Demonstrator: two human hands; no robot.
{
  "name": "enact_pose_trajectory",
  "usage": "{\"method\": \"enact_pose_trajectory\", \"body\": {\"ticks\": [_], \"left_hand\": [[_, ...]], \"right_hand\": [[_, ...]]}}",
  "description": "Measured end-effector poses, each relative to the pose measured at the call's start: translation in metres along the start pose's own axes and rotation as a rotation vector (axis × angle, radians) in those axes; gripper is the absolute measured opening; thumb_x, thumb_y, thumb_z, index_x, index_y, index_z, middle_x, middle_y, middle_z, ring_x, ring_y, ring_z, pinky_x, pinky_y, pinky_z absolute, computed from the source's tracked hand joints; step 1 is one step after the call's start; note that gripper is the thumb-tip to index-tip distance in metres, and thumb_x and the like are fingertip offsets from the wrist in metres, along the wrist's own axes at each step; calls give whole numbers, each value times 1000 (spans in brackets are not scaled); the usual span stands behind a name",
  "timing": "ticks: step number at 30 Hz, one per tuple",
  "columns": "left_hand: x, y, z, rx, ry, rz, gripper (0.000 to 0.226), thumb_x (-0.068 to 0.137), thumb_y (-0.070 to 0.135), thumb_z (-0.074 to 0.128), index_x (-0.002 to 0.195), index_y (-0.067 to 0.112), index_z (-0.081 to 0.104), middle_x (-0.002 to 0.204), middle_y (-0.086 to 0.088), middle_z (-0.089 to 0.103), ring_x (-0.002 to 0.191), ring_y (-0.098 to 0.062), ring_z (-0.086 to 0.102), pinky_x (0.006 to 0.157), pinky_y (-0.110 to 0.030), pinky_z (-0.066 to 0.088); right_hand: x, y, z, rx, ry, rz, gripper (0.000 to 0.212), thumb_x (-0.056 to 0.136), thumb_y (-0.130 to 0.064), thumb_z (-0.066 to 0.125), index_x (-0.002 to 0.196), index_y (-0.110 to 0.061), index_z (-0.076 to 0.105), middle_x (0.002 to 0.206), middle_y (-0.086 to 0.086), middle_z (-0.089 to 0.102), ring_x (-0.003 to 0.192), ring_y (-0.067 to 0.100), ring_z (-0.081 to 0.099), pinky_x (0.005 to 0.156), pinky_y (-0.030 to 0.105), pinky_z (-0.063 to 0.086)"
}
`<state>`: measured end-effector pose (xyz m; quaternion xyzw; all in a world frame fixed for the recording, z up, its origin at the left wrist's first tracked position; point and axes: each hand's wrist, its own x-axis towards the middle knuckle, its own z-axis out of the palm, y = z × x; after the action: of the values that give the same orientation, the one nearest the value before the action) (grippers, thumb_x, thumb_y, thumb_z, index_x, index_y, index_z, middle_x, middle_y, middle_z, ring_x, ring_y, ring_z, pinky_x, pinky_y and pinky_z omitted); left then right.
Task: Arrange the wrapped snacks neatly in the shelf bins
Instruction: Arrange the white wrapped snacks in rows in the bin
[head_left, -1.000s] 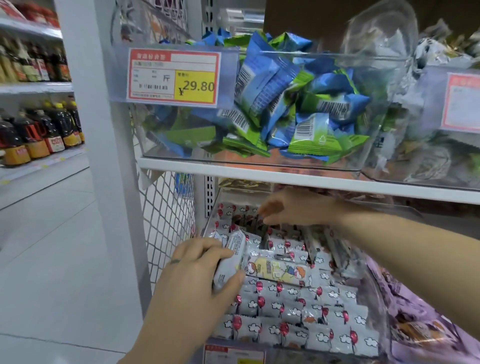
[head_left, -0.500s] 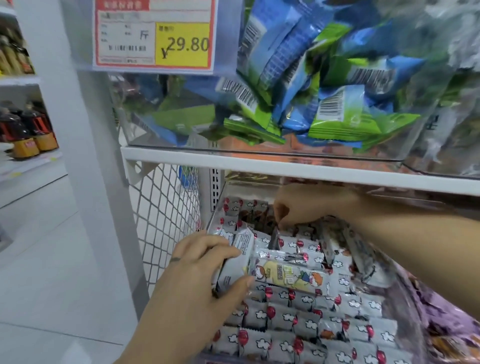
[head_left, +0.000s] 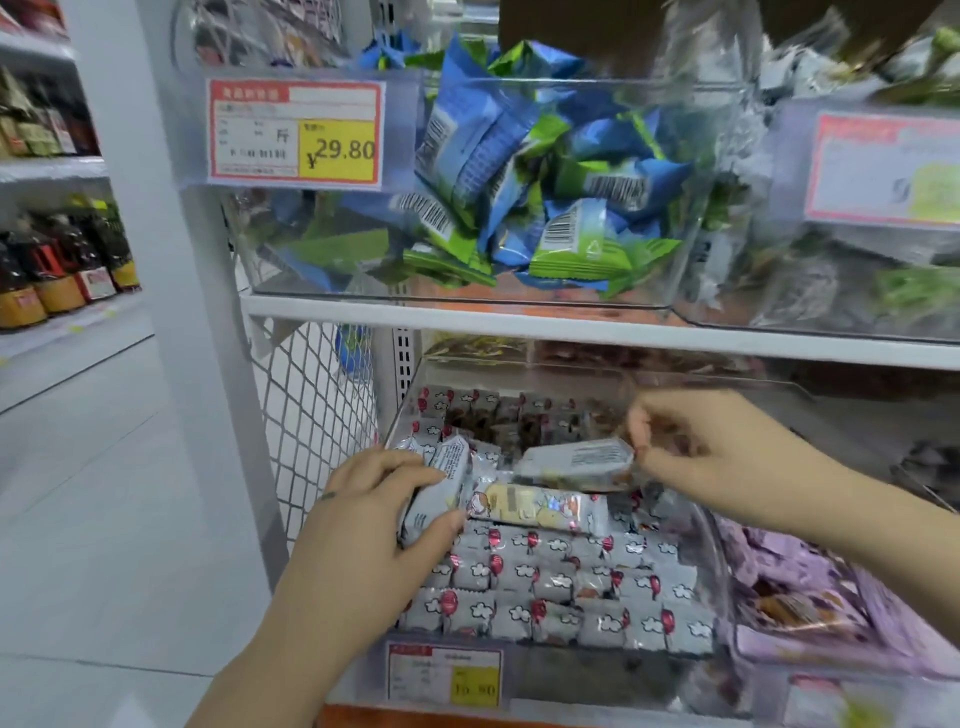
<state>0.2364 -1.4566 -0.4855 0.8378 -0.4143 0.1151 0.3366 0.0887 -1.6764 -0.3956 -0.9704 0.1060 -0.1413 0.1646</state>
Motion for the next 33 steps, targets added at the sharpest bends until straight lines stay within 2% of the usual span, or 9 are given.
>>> {"method": "enact_pose_trajectory", "body": {"ticks": [4, 9, 12, 14, 17, 20, 23, 28, 33], "left_hand": [[0, 3, -2, 2, -15, -5, 51, 81, 63, 50, 122, 34, 56, 125, 20, 44, 120, 1, 27, 100, -19, 22], [0, 4, -2, -12, -8, -4, 48, 83, 58, 53, 121, 31, 58, 121, 19, 43, 114, 4, 24, 99, -21, 22], [-1, 6, -1, -19, 4, 2, 47, 83, 58, 52, 120, 30, 60, 119, 18, 45, 111, 5, 25, 96, -19, 24], [-1, 6, -2, -28, 3, -4, 44, 83, 55, 55, 119, 30, 60, 117, 21, 42, 111, 6, 25, 95, -18, 24], [0, 5, -2, -39, -5, -7, 43, 82, 52, 55, 120, 32, 58, 116, 23, 40, 111, 7, 24, 95, -17, 24], [1, 3, 0, -53, -7, -3, 42, 82, 54, 54, 119, 34, 58, 115, 25, 40, 110, 9, 23, 93, -15, 23], [2, -2, 2, -70, -21, -2, 44, 79, 59, 52, 118, 38, 57, 117, 29, 38, 115, 10, 24, 98, -14, 21], [6, -3, 0, -93, -55, -14, 45, 76, 64, 47, 117, 46, 50, 112, 40, 29, 117, 15, 17, 100, -11, 15], [7, -6, 0, -92, -52, -12, 64, 63, 76, 28, 116, 49, 49, 116, 38, 30, 114, 22, 16, 95, -3, 15]], "right_hand": [[-24, 3, -8, -140, -25, 10, 12, 66, -23, 62, 63, -24, 50, 56, -7, 55, 58, 8, 50, 54, 22, 38], [-31, -5, -13, -396, -131, -4, 16, 66, -38, 60, 70, -29, 48, 63, -10, 53, 66, -2, 43, 57, 14, 25], [-21, -12, -16, -343, -125, 14, 17, 70, -40, 61, 81, -32, 51, 68, -13, 55, 65, 0, 47, 59, 17, 34], [-2, -18, -13, -175, -136, 10, 10, 77, -35, 61, 85, -30, 56, 76, -13, 62, 67, 0, 53, 67, 23, 44], [43, -18, 6, -49, -237, -11, 14, 91, -26, 52, 102, -28, 61, 96, -13, 64, 82, -1, 57, 75, 14, 45], [92, -10, 40, -93, -394, -10, 28, 97, -15, 43, 119, -23, 58, 118, -10, 59, 102, 11, 58, 87, 21, 48], [126, -1, 72, -226, -535, -12, 39, 95, -6, 40, 127, -22, 55, 130, 3, 56, 105, 22, 60, 91, 36, 50], [151, -8, 88, -412, -635, -58, 47, 92, 1, 39, 136, -15, 47, 136, 6, 51, 116, 24, 52, 92, 31, 41], [155, -3, 84, -336, -595, -59, 44, 90, 1, 39, 124, -18, 56, 125, 3, 59, 104, 20, 57, 86, 31, 47]]}}
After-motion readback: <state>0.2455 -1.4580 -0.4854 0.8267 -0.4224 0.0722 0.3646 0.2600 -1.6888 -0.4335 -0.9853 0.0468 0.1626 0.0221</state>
